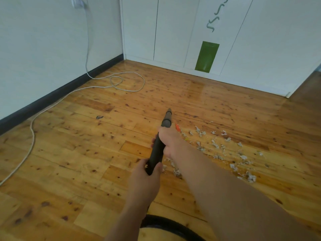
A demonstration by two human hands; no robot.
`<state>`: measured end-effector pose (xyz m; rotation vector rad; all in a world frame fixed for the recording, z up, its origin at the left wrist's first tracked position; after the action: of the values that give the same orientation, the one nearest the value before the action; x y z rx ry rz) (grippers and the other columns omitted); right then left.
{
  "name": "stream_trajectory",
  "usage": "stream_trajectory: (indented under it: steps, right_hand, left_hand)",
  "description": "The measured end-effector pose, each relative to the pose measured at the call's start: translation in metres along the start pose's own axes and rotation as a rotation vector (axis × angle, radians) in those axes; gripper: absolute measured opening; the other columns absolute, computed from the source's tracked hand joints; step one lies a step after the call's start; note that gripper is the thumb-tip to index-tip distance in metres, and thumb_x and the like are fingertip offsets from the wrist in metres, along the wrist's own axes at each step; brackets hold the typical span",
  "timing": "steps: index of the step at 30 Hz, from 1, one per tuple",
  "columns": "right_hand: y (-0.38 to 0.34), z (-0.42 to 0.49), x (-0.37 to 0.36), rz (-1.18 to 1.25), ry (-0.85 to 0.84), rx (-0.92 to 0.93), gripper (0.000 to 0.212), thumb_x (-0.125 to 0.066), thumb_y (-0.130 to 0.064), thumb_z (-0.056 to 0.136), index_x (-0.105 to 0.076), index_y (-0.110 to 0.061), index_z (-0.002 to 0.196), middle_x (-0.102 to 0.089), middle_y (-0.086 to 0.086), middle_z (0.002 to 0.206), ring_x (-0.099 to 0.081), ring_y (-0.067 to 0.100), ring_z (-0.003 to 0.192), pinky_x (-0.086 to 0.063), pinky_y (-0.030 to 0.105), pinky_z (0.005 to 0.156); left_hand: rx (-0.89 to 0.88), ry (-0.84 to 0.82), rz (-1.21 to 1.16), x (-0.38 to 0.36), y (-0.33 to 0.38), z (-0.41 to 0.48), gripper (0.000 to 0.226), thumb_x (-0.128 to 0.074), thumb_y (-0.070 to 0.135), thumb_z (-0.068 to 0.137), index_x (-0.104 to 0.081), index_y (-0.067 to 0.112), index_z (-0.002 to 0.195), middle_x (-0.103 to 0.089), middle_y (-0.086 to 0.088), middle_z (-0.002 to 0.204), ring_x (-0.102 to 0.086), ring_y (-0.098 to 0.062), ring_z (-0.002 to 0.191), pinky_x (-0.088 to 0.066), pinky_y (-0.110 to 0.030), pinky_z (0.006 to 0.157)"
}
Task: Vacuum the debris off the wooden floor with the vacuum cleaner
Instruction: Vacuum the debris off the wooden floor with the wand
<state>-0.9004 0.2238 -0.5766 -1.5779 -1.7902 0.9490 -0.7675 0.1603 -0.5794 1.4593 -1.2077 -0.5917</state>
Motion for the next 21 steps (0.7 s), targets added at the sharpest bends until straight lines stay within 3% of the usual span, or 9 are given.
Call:
stream_trajectory:
  steps: [9,12,15,19,21]
  right_hand:
    - [0.015,-0.033,0.012,0.111,0.004,-0.048,0.020,-0.048,-0.023,0.103,-0.053,-0.008,0.115,-0.053,0.011,0.075,-0.051,0.022,0.057,-0.047,0.028,0.048]
    - [0.019,-0.059,0.015,0.163,0.017,-0.076,0.019,-0.048,-0.021,0.102,-0.049,-0.012,0.119,-0.051,0.010,0.075,-0.051,0.023,0.061,-0.048,0.032,0.051]
    - [0.018,-0.087,0.013,0.187,-0.008,-0.098,0.019,-0.048,-0.021,0.103,-0.048,-0.011,0.119,-0.050,0.010,0.074,-0.049,0.023,0.061,-0.047,0.033,0.052]
    - [0.025,-0.119,0.012,0.187,-0.015,-0.115,0.024,-0.048,-0.018,0.103,-0.047,-0.010,0.126,-0.049,0.011,0.076,-0.049,0.024,0.064,-0.047,0.036,0.055]
    - [0.029,-0.133,0.010,0.205,-0.030,-0.128,0.017,-0.049,-0.018,0.102,-0.051,-0.007,0.115,-0.049,0.012,0.075,-0.049,0.025,0.064,-0.048,0.037,0.056]
  left_hand:
    - [-0.065,-0.100,0.142,0.005,0.008,-0.029,0.007,-0.052,0.038,0.098,-0.052,0.031,0.101,-0.060,0.003,0.077,-0.051,-0.001,0.052,-0.035,-0.012,0.043]
    - [-0.080,-0.103,0.222,0.012,0.014,-0.048,0.009,-0.049,0.040,0.099,-0.051,0.032,0.096,-0.058,0.003,0.072,-0.050,0.000,0.047,-0.035,-0.015,0.044]
    - [-0.081,-0.096,0.259,0.021,0.018,-0.066,0.015,-0.049,0.044,0.098,-0.052,0.030,0.093,-0.059,-0.001,0.073,-0.054,-0.011,0.054,-0.041,-0.025,0.049]
    - [-0.108,-0.074,0.331,0.033,0.022,-0.093,0.021,-0.050,0.045,0.097,-0.052,0.027,0.089,-0.057,0.000,0.067,-0.050,-0.003,0.044,-0.037,-0.019,0.042]
    - [-0.119,-0.071,0.361,0.038,0.023,-0.104,0.022,-0.050,0.047,0.097,-0.052,0.026,0.089,-0.056,0.001,0.066,-0.048,-0.003,0.042,-0.034,-0.017,0.041]
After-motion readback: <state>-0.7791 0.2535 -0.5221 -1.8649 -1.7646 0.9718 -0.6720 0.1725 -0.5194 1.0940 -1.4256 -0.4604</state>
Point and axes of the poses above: each hand's wrist, its own z-axis towards the middle knuckle, its own x-axis out of the back of the hand, y = z × x, the point moved 7 cm from there along z, towards the middle knuckle
